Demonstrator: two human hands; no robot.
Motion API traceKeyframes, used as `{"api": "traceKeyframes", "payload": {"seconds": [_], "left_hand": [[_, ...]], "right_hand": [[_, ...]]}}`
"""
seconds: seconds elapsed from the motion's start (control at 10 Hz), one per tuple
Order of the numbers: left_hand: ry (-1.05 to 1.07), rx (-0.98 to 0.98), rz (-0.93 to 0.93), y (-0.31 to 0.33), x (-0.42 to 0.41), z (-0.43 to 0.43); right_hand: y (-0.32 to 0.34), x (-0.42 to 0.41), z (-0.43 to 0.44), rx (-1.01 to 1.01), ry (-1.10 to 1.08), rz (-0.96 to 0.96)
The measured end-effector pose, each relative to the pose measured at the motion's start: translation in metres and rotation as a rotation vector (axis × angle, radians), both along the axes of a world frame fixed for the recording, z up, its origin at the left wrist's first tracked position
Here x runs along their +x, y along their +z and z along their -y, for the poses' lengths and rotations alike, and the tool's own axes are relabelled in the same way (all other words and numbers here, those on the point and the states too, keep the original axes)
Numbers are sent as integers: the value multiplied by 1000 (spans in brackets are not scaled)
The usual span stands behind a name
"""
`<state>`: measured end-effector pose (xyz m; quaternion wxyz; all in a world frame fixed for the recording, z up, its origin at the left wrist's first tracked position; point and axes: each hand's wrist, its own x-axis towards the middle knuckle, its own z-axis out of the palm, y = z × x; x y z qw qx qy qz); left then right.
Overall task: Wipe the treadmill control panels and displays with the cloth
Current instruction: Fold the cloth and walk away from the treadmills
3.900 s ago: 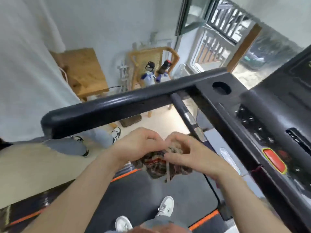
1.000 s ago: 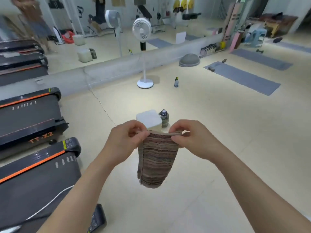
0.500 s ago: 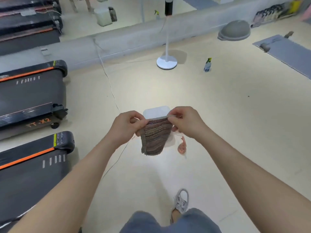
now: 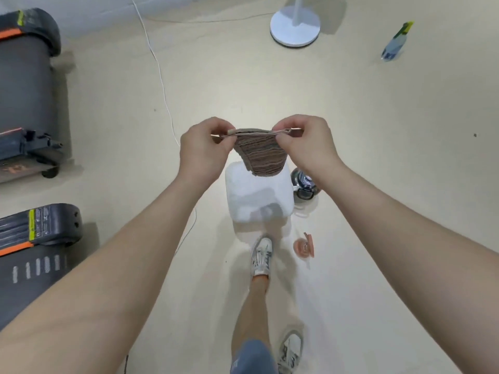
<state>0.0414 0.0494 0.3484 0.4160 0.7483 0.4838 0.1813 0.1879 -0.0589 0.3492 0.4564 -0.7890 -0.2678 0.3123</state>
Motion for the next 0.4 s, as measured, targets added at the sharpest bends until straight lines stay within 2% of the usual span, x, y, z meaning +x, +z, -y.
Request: {"api": "traceKeyframes", "payload": {"seconds": [0.2, 0.3, 0.4], "left_hand": [[-41, 15, -37, -119, 34, -45], [-142, -54, -197, -195, 30, -38], [-362, -305, -483, -258, 14, -15]], "right_hand": [[-130, 35, -41, -55, 71, 144], [-209, 33, -26, -247, 214, 115], [-269, 21, 0, -545, 624, 33]]}}
